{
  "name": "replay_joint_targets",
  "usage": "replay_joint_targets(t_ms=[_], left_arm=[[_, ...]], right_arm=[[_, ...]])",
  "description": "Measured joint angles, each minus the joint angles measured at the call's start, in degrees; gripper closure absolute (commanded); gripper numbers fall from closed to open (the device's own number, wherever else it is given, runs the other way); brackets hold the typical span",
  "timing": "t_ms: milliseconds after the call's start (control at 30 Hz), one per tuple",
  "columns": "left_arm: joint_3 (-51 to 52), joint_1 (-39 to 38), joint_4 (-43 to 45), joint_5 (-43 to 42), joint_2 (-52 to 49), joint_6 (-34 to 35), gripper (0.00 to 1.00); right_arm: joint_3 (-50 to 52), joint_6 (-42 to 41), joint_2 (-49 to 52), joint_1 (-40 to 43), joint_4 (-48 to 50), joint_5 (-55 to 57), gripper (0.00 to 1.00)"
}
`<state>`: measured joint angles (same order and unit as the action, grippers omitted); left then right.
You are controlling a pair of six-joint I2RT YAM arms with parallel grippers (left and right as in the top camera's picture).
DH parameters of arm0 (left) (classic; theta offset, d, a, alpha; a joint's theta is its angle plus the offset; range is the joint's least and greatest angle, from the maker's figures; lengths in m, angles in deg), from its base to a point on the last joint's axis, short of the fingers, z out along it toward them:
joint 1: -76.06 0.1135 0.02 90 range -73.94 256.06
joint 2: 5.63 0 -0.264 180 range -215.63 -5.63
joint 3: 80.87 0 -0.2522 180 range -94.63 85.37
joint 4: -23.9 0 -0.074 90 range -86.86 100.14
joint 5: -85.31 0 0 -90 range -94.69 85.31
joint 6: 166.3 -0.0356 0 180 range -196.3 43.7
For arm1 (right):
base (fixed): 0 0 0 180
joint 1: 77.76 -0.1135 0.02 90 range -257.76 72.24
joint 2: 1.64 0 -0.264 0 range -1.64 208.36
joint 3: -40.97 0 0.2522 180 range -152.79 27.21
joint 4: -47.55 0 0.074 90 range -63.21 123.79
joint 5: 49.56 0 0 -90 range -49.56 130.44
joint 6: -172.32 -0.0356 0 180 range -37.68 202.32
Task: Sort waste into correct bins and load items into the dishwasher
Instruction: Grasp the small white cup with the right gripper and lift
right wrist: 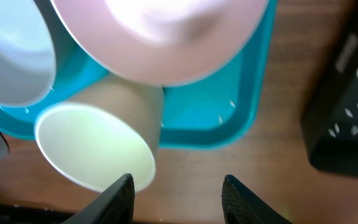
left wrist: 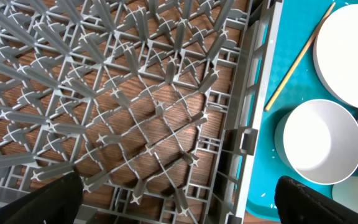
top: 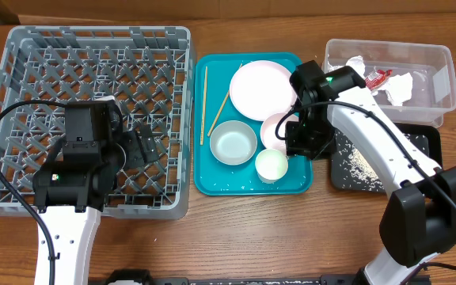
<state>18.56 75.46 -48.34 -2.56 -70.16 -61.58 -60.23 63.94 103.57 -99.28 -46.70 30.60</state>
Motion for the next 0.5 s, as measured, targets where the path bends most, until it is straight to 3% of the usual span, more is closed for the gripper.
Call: replay_joint_targets(t_ms=[267,400,433,500], left_arm=[[0.0,0.0,0.0,0.0,0.0,0.0,0.0],[0.0,0.0,0.0,0.0,0.0,0.0,0.0],[0.0,0.0,0.0,0.0,0.0,0.0,0.0],[0.0,0.0,0.0,0.0,0.0,0.0,0.0]], right_arm=[[9.4,0.0,0.0,-0.3,9.9,-0.9,0.56],[12.4,-0.9,0.0,-0.3,13.7,-1.5,0.78],[12.5,-0.9,0.0,-0.3,14.2,-1.5,0.91],[12.6,-0.8,0.0,-0.3,15.3,-1.7,0.96]])
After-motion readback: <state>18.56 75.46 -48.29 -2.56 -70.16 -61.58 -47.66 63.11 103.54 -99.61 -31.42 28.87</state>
